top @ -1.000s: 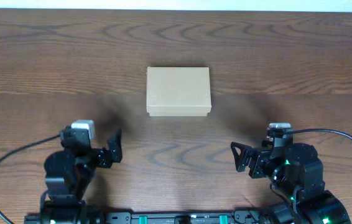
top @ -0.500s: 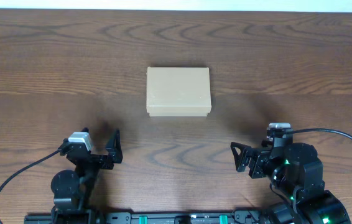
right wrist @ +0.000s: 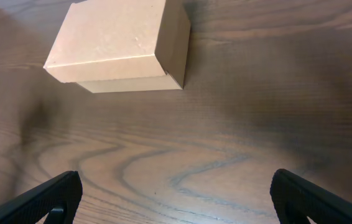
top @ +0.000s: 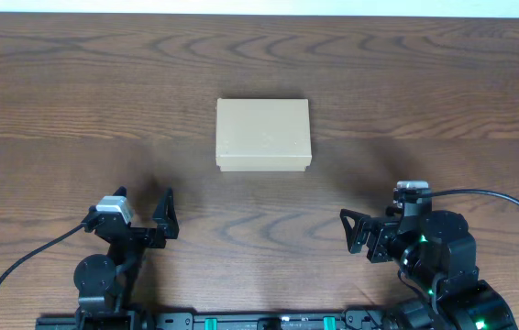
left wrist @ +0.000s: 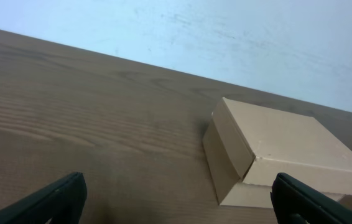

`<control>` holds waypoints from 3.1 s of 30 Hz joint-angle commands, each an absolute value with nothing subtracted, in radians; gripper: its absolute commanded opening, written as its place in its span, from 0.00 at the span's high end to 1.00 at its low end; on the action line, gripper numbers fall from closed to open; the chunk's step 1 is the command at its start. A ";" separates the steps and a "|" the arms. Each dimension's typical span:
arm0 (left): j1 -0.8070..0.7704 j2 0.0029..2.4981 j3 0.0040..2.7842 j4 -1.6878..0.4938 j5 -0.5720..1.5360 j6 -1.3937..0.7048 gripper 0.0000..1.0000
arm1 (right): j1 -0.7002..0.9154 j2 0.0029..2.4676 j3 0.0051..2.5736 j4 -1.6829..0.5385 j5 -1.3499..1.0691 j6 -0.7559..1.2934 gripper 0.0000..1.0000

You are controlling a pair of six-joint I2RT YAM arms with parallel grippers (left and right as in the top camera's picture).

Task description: Pack container

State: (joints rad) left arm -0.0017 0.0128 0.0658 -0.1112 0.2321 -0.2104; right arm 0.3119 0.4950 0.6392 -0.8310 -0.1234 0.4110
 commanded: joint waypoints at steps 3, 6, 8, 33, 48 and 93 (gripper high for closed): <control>0.001 0.004 0.034 -0.120 0.221 -0.217 0.04 | 0.320 0.491 0.642 -0.831 -0.128 0.422 0.01; 0.001 0.004 0.034 -0.120 0.221 -0.217 0.04 | 0.320 0.491 0.642 -0.831 -0.128 0.422 0.01; 0.001 0.004 0.034 -0.120 0.221 -0.217 0.04 | 0.320 0.491 0.642 -0.831 -0.128 0.422 0.01; 0.001 0.004 0.034 -0.120 0.221 -0.217 0.05 | 0.381 0.157 0.386 -0.794 0.043 0.103 0.01; 0.001 0.004 0.034 -0.120 0.221 -0.217 0.05 | 0.419 0.005 0.194 -0.787 0.045 0.103 0.01; 0.001 0.004 0.034 -0.120 0.221 -0.217 0.04 | 0.419 0.007 0.170 -0.774 0.045 0.103 0.01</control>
State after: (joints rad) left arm -0.0017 0.0128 0.0654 -0.1112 0.2317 -0.2104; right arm 0.4072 0.0147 0.1810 -0.7734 0.0345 0.1200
